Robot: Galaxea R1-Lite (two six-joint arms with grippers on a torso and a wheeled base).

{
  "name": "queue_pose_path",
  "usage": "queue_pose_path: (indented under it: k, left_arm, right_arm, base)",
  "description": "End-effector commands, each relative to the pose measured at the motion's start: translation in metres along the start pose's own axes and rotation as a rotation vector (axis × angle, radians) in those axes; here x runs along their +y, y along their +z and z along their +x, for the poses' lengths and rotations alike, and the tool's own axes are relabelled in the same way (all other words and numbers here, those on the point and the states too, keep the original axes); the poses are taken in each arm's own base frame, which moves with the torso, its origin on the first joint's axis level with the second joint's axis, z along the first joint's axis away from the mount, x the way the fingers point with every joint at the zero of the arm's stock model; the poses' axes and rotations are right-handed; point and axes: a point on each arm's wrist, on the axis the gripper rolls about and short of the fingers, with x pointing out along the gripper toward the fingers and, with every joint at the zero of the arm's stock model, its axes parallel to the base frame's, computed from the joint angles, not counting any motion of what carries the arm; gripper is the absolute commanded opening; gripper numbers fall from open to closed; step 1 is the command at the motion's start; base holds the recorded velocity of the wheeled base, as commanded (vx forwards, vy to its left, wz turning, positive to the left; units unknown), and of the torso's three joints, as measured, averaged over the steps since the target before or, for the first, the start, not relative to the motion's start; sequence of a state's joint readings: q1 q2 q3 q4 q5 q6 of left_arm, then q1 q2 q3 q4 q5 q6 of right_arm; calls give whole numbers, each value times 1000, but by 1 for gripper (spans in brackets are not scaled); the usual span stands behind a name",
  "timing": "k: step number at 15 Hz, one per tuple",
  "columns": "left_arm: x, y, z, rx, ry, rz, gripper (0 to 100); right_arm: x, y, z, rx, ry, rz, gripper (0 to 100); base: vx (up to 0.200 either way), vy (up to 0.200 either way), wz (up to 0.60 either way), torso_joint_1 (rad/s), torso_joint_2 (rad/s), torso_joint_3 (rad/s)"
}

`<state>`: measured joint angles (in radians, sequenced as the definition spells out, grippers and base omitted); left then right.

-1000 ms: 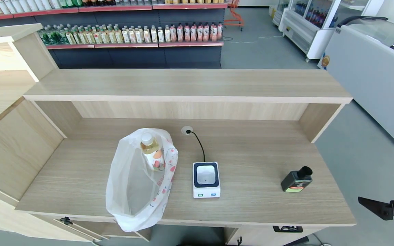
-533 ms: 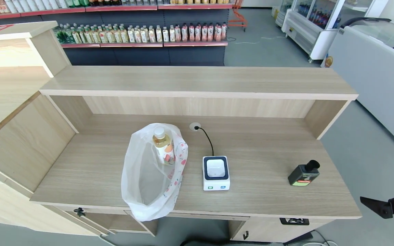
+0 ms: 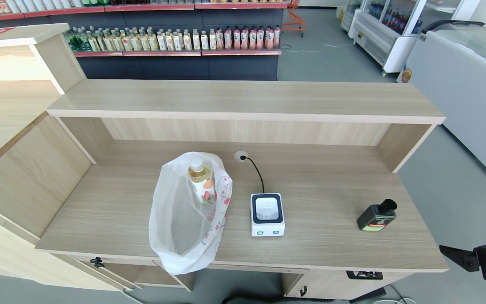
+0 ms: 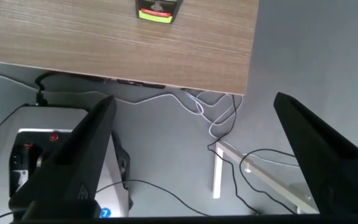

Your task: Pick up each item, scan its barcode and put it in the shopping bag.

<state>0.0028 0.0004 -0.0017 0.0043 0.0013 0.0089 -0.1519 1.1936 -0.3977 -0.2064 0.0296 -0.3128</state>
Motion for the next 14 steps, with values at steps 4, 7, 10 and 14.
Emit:
queue_pose_path:
  k: [4, 7, 10, 14]
  left_arm:
    - [0, 0, 0, -1, 1, 0, 100]
    - [0, 0, 0, -1, 1, -4, 100]
    - [0, 0, 0, -1, 1, -4, 100]
    - [0, 0, 0, -1, 1, -4, 100]
  right_arm:
    - [0, 0, 2, 6, 8, -35, 100]
    - [0, -2, 4, 25, 9, -66, 100]
    - [1, -10, 24, 139, -6, -143, 100]
    - [15, -5, 52, 157, 93, -265, 100]
  base:
    - [0, -200, 0, 5, 5, 2]
    - [0, 0, 0, 0, 0, 0]
    - [0, 0, 0, 0, 0, 0]
    - [0, 0, 0, 0, 0, 0]
